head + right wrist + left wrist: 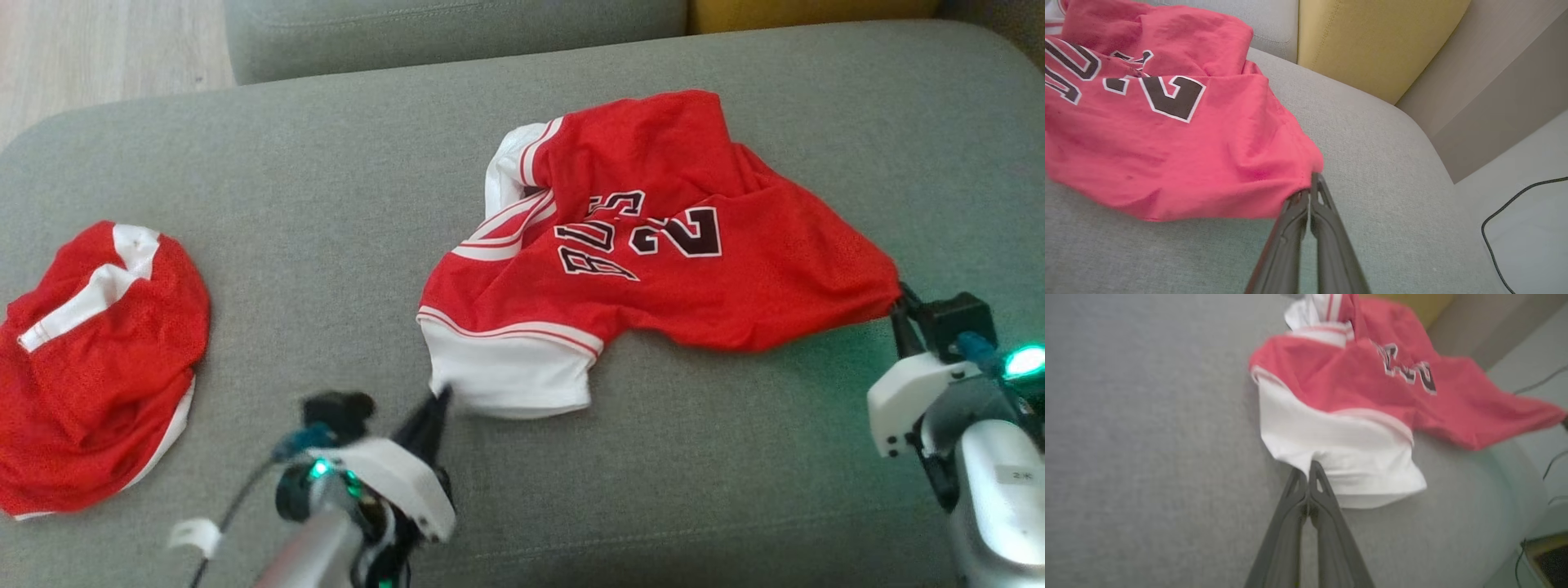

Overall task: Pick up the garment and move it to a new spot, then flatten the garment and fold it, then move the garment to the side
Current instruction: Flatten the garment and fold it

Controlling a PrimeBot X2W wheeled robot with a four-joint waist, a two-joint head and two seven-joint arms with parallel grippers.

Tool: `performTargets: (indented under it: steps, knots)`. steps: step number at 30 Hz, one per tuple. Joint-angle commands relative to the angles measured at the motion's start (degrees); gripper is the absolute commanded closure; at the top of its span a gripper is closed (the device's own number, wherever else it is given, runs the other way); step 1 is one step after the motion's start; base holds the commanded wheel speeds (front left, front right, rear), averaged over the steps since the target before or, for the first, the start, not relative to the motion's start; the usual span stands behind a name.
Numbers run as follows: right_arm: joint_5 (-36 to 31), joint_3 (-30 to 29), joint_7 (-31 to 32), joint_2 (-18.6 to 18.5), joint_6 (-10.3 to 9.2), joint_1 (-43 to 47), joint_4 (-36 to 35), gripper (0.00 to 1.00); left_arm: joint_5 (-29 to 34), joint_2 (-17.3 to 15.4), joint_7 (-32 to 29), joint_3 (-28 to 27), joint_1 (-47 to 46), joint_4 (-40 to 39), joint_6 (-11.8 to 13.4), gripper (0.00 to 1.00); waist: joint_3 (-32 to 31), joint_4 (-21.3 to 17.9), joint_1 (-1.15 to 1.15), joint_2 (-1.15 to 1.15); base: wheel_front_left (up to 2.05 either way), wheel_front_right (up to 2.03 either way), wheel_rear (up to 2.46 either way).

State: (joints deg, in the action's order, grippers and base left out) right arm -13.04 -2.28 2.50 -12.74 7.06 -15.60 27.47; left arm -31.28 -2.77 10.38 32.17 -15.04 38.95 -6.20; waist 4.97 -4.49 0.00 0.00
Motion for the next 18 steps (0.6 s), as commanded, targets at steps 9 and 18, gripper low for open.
performTargets:
  steps: [9, 18]
  knots:
    - [6.21, 11.54, -0.62, -7.01, 0.43, -2.33, -1.49, 1.0, -5.95, -3.02, 3.02, -8.74, -5.66, -13.05, -0.04, 1.0, -3.12, 0.04, 0.0, 0.0, 0.0, 0.0, 0.0]
    - [11.17, 18.78, 1.06, -14.24, 0.43, -9.73, -5.41, 1.0, -8.08, -7.12, -1.06, -12.94, -8.2, -31.29, 2.85, 1.0, -6.11, -0.31, 0.0, 0.0, 0.0, 0.0, 0.0]
